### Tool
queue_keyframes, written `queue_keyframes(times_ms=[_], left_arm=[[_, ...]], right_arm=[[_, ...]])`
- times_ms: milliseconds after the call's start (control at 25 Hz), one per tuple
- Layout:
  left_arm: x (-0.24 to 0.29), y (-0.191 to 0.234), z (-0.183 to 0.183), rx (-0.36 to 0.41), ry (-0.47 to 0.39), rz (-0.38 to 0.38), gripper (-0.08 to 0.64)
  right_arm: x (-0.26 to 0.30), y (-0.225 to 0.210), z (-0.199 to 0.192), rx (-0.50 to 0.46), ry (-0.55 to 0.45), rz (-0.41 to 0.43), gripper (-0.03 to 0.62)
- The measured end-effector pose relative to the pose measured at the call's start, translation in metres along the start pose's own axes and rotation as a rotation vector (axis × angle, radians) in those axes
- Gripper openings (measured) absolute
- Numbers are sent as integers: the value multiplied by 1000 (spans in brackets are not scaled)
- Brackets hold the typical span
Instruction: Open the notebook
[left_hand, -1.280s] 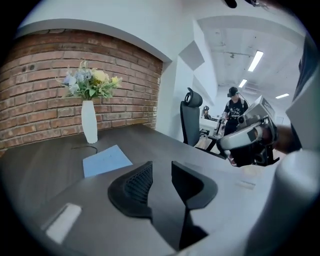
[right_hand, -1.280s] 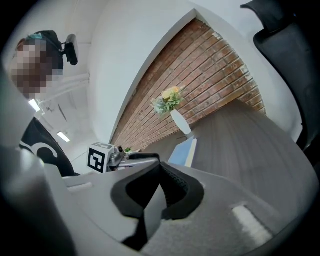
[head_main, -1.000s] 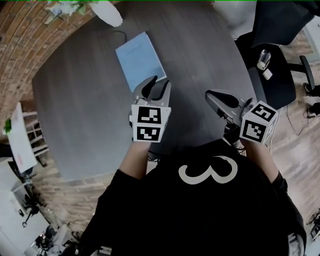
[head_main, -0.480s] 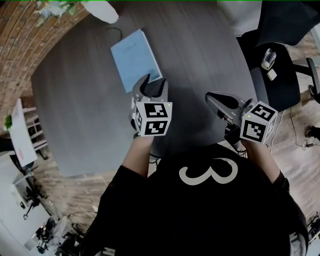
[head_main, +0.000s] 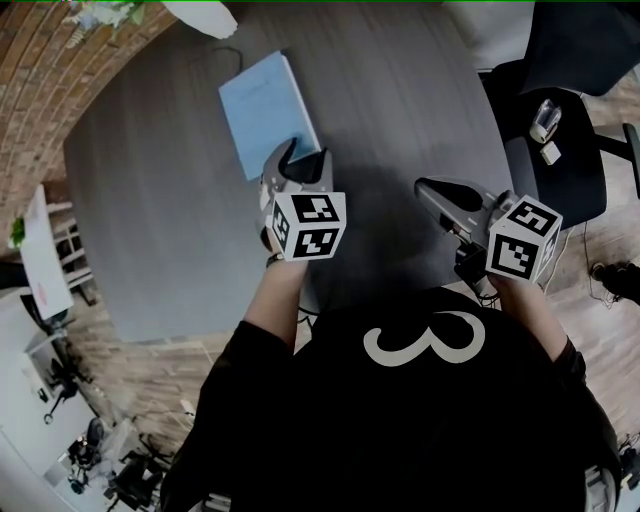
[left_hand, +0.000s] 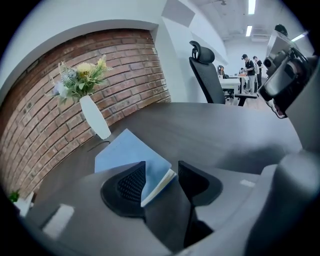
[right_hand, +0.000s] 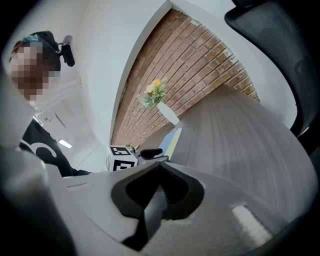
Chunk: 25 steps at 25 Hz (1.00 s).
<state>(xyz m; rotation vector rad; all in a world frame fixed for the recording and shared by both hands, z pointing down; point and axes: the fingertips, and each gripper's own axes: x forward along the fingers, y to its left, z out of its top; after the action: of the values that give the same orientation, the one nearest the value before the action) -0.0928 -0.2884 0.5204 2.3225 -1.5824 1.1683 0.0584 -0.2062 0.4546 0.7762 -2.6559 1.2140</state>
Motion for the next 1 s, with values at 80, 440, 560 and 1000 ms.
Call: queue_keyframes(times_ms=[80,440,560,1000], left_arm=[[2,2,-1,10,7,11,225],[9,-1,-4,23,24,35,216],[8,1,-4,18,26,36,216],[-1,8,0,-5,29,31,156]], right_arm=[[-1,-2,0,-3,8,4,2],[-8,-8,6,-25,8,5,2],[-8,-7,6,-29,8,7,2],[-11,-1,13,-49,-11,21,2]])
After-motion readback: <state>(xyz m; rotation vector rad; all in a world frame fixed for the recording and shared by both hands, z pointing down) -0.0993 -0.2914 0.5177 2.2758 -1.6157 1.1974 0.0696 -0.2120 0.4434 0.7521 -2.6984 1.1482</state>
